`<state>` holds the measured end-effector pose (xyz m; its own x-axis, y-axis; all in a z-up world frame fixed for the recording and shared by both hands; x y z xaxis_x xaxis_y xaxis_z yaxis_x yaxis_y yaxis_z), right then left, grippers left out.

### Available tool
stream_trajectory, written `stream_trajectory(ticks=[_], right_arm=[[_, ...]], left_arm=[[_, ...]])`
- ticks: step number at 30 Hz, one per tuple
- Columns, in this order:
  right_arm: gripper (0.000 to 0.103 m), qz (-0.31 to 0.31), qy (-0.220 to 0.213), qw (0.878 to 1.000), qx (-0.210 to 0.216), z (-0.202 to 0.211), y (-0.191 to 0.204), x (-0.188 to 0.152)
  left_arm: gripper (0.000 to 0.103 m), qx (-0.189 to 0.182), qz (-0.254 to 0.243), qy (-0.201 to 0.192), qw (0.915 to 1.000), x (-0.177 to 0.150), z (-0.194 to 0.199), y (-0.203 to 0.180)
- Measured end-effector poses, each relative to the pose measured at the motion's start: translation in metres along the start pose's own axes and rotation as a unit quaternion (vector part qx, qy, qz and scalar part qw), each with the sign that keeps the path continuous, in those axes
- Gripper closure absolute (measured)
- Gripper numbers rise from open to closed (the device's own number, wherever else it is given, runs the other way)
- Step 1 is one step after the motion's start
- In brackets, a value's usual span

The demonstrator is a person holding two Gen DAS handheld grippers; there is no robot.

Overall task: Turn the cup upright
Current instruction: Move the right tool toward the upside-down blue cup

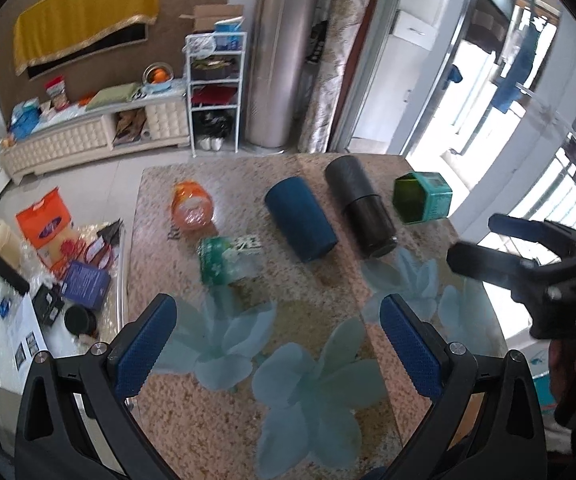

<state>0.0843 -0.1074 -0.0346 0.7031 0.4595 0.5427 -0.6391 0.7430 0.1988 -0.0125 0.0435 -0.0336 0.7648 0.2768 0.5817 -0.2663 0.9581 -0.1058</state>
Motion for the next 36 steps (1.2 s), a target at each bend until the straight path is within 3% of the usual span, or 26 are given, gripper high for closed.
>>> stream_trajectory(ticks=[22, 30, 36], right_arm=[[0.000, 0.063, 0.152, 0.986, 0.002, -0.154, -0.008, 0.071], [0.000, 0.062, 0.213, 0.975, -0.010, -0.201, -0.012, 0.076], [0.000, 0.050, 0.253, 0.966, -0.010, -0.211, -0.017, 0.065]], left_arm=[[0.001, 0.028, 0.064, 0.117, 0.9906, -0.038, -0.102, 0.036], [0.001, 0.043, 0.067, 0.129, 0.9885, -0.049, -0.114, 0.045], [0.001, 0.051, 0.082, 0.140, 0.9854, -0.055, -0.121, 0.057]])
Point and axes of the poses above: each gripper's, at about its wrist camera, not at the fingertips, and z roughly against the way its jaws point, y to its left, x to its top, the point moved 2 cm from there along -z, roughly the way its jaws point, and after that the axes turned 3 degrees about x, right-handed, at the moved point
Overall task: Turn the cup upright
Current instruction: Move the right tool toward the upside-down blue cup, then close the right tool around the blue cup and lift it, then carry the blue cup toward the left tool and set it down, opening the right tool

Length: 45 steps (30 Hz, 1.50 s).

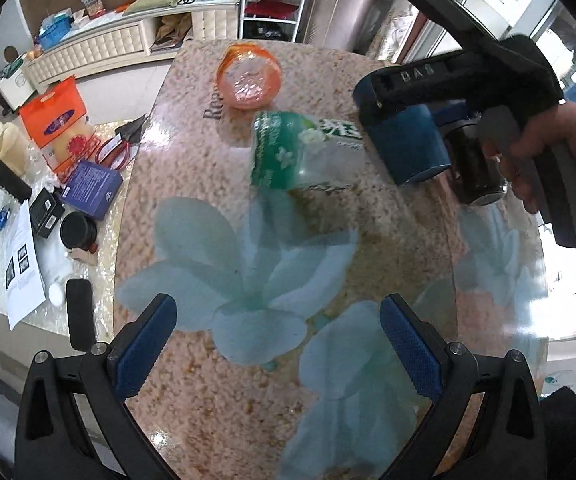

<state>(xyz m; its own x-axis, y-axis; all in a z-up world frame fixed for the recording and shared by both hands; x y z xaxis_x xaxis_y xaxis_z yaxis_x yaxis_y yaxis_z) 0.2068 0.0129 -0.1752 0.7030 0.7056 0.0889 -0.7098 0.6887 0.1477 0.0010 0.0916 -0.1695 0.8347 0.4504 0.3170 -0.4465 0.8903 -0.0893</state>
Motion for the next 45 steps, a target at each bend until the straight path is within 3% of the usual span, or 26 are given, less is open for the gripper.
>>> stream_trajectory(ticks=[5, 8, 10, 14, 20, 28, 37, 45], right_arm=[[0.000, -0.017, 0.022, 1.000, -0.001, 0.000, -0.011, -0.012], [0.010, -0.017, 0.028, 0.999, -0.004, 0.004, -0.016, -0.014], [0.025, -0.018, 0.028, 0.999, 0.003, 0.009, -0.017, -0.015], [0.040, -0.015, 0.034, 0.999, -0.009, 0.016, -0.016, -0.022], [0.041, -0.013, 0.019, 1.000, -0.005, 0.033, -0.022, -0.032], [0.041, -0.043, -0.004, 0.999, 0.022, 0.064, -0.013, -0.085], [0.041, -0.096, 0.003, 0.993, 0.068, 0.120, -0.019, -0.224], [0.041, -0.153, 0.031, 0.986, 0.053, 0.123, -0.042, -0.335]], left_arm=[[0.001, 0.002, 0.004, 0.001, 1.0000, 0.000, -0.004, 0.004], [0.001, 0.001, 0.002, 0.002, 1.0000, -0.001, -0.003, 0.003], [0.001, 0.000, 0.002, 0.005, 1.0000, -0.002, -0.004, 0.003], [0.001, 0.006, 0.000, 0.008, 1.0000, -0.005, -0.005, 0.004], [0.001, 0.011, 0.012, 0.010, 0.9998, -0.009, -0.004, 0.012], [0.001, 0.012, 0.019, 0.001, 0.9998, -0.012, 0.010, 0.021], [0.001, 0.001, -0.026, -0.001, 0.9997, -0.025, 0.023, -0.001], [0.001, -0.014, -0.087, 0.013, 0.9960, -0.056, 0.026, -0.041]])
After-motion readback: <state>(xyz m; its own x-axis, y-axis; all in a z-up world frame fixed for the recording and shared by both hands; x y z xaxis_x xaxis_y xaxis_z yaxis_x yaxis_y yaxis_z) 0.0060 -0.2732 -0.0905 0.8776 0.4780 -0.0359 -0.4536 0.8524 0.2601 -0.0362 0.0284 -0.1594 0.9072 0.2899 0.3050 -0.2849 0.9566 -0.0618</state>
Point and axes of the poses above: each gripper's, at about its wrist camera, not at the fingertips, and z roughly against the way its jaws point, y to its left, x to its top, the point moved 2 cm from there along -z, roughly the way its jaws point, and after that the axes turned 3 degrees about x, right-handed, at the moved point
